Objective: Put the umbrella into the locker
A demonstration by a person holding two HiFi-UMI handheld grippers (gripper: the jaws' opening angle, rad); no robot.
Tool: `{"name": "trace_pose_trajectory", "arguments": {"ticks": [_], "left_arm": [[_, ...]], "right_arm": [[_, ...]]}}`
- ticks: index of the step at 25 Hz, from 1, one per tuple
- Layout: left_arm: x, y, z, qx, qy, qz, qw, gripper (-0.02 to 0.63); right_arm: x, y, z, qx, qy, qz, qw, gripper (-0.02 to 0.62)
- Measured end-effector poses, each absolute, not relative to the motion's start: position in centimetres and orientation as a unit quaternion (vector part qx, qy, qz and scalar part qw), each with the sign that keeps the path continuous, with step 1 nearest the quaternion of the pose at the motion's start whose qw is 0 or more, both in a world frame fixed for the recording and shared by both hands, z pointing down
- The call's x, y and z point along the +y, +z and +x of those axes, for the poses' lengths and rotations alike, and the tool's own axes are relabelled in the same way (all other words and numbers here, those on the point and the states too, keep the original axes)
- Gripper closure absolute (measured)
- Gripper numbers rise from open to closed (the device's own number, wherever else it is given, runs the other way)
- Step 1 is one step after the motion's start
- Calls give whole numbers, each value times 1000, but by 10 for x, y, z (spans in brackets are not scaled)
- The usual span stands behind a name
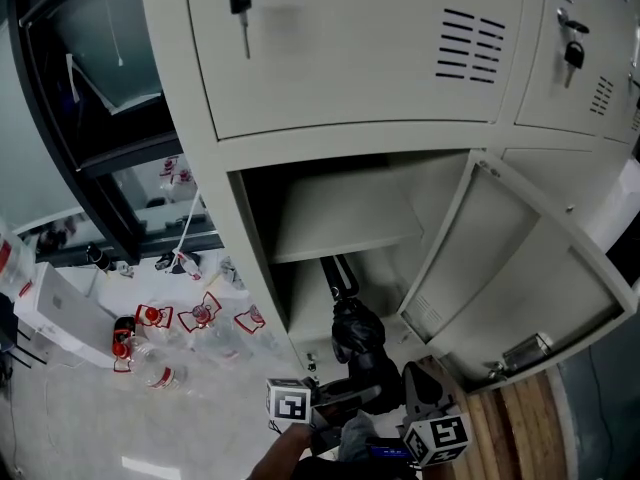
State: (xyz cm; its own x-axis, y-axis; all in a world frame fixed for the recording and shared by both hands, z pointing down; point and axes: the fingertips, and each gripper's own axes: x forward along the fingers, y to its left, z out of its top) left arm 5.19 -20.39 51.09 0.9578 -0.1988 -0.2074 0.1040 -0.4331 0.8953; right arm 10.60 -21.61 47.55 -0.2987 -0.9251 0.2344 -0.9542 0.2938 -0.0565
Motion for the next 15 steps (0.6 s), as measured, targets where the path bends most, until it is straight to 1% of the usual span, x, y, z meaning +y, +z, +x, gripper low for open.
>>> {"name": "trace_pose_trajectory", "arguments": {"ticks": [2, 5, 6, 9, 15], "left_arm": [[-210, 520, 50, -30, -145, 836, 529, 382], [-221, 549, 46, -37, -143, 849, 507, 382], [-222, 546, 47, -37, -141, 850, 506, 382], [-219, 509, 54, -33, -141, 830, 539, 380], [-231, 511, 58, -34, -138, 827, 544, 380]], "right_arm": [[-221, 475, 106, -802, 90, 585, 79, 594], [-228, 475, 107, -804, 86, 583, 79, 594], [-230, 475, 107, -805, 85, 582, 78, 594], [-235, 473, 107, -807, 83, 580, 75, 595], [-239, 474, 110, -809, 86, 577, 73, 594]]}}
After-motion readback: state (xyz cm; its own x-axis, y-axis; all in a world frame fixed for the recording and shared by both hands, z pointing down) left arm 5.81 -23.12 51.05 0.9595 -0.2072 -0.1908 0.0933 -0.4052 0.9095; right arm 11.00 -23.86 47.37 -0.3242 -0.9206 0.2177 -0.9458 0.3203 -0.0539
